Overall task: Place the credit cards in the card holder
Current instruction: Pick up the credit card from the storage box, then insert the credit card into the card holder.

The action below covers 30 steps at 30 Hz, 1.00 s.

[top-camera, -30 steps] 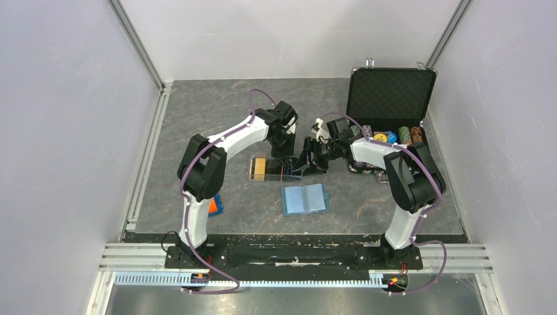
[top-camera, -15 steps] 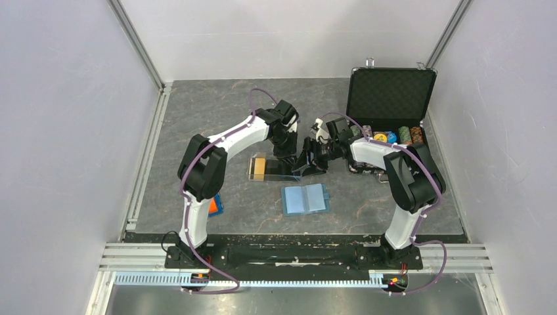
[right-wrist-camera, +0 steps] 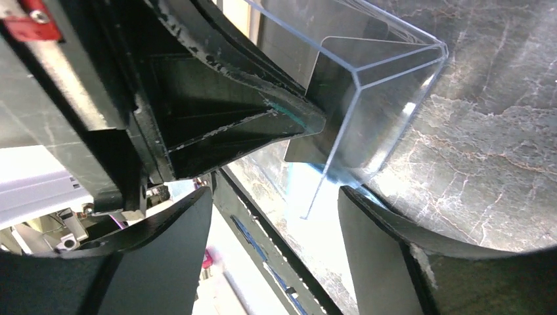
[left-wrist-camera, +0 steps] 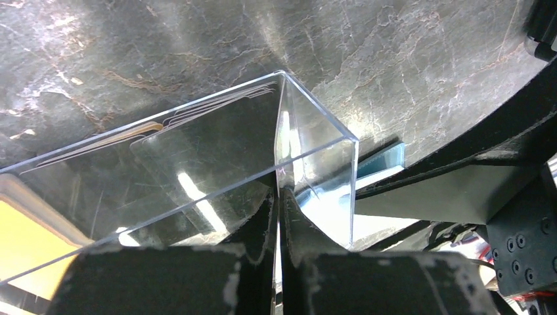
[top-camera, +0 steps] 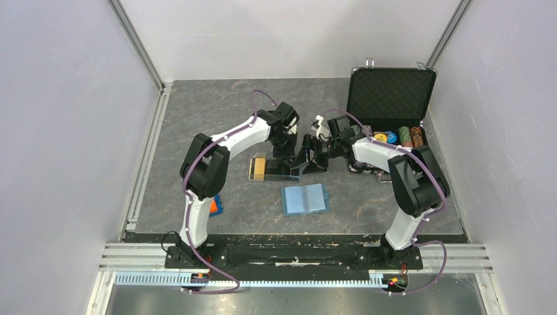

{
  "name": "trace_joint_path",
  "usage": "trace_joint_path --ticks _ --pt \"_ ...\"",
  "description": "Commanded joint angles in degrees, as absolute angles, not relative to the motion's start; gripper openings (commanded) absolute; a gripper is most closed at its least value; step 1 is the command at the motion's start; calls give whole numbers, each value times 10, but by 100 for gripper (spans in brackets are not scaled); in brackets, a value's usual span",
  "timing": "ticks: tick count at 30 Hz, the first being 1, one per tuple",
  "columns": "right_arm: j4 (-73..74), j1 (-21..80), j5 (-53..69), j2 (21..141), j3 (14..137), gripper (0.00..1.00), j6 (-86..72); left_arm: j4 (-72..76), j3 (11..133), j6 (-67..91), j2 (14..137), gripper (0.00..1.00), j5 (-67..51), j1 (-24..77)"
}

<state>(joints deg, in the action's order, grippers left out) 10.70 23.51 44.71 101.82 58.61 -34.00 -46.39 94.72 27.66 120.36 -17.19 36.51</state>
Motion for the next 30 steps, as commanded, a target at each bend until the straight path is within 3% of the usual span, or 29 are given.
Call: trace_joint_path --ticks 1,8,14,20,30 --pt "91 232 434 971 589 75 -329 -462 952 270 1144 2 -121 367" --pt "95 203 423 910 567 86 -301 -466 930 275 1045 2 -85 367" --pt "95 156 457 844 527 87 -276 -405 845 308 951 2 -150 362" --pt "31 129 539 782 467 80 -308 -207 691 381 858 2 -314 356" --pt "-283 131 630 715 326 60 -519 133 505 570 788 2 -441 355"
